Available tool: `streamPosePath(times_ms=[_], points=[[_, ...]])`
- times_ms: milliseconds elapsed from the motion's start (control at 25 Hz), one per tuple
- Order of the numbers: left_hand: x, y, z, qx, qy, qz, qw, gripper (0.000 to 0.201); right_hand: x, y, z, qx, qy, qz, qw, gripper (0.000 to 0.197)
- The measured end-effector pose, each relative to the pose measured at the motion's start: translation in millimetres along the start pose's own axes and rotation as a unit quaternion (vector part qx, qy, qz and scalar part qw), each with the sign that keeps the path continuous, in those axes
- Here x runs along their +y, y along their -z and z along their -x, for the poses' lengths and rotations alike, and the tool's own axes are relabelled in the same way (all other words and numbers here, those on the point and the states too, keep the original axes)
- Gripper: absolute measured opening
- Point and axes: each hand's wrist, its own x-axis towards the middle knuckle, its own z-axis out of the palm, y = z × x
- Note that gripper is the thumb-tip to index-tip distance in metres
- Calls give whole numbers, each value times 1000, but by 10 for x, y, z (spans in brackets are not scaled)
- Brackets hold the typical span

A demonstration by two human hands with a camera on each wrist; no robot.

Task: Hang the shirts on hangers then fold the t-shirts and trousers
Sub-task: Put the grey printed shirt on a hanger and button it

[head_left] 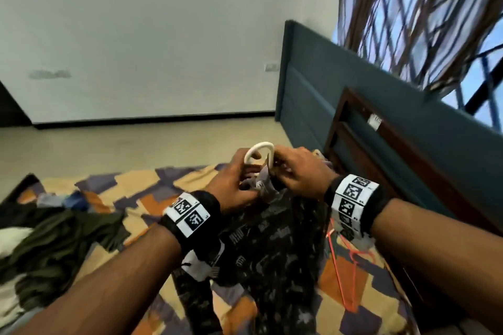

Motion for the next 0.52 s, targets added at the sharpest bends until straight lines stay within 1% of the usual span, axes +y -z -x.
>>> streamPosePath(times_ms=[40, 80, 120, 160, 200, 280, 320, 400, 480, 520], points=[[38, 98, 13, 16, 1, -28, 999, 66, -69, 131, -55, 17, 4, 16, 1000, 29], [26, 203, 13, 34, -7, -80, 996, 59, -107, 239, -123, 43, 18, 37, 998, 27], [22, 335, -15, 50, -21, -135, 989, 44, -122, 351, -203, 70, 32, 60, 995, 24], [20, 480, -57, 68, -35, -165, 983, 37, -124, 454, -289, 81, 33, 74, 993, 22], [37, 614, -105, 87, -55, -166, 981, 37, -128, 544, -354, 80, 19, 71, 994, 25], [142, 855, -241, 109, -120, -163, 973, 39, -91, 734, -460, 78, -19, 20, 997, 31], [210, 926, -308, 107, -153, -168, 968, 40, -75, 826, -496, 83, -27, -27, 996, 28], [354, 1093, -477, 99, -206, -192, 954, 37, -78, 1029, -562, 118, -34, -91, 988, 20], [492, 1303, -627, 92, -194, -270, 939, 37, -68, 1230, -592, 154, -54, -109, 981, 24], [502, 1427, -690, 75, -164, -313, 932, 41, -59, 1295, -600, 165, -65, -107, 978, 26]])
